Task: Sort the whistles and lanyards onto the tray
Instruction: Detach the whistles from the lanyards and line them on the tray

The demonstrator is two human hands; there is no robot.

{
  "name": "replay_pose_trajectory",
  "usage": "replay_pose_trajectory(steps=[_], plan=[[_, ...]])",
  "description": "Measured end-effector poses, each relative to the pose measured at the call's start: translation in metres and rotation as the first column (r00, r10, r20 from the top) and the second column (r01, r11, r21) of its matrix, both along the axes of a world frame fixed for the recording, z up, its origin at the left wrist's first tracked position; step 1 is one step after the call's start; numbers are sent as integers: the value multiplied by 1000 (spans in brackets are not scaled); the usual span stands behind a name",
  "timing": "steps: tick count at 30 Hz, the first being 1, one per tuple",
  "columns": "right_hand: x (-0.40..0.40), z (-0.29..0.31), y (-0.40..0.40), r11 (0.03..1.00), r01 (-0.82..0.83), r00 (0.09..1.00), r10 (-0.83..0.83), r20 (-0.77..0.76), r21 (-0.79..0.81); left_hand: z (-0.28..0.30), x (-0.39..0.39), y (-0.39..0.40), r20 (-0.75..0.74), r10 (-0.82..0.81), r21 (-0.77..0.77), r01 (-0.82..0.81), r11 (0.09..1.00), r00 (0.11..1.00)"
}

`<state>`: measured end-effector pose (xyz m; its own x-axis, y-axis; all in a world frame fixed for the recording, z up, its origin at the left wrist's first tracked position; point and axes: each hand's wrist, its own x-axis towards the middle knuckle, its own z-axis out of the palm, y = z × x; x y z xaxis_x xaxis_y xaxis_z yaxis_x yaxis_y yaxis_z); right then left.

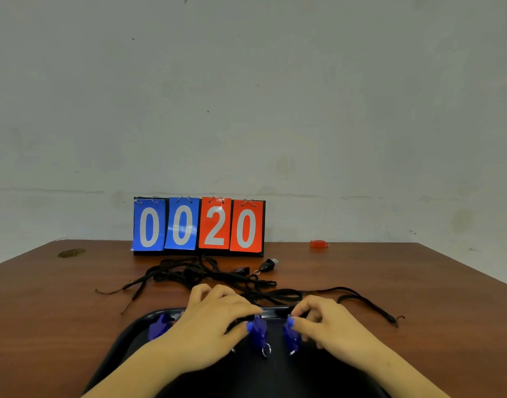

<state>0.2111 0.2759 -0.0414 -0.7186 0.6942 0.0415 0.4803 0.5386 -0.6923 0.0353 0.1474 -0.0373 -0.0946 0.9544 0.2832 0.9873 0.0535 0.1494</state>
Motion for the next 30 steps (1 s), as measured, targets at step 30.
replay_pose_trajectory(steps=[30], plan=[[-9,-7,8,995,-91,992,87,92,43,8,-11,-3,47,266,163,-270,949,963]])
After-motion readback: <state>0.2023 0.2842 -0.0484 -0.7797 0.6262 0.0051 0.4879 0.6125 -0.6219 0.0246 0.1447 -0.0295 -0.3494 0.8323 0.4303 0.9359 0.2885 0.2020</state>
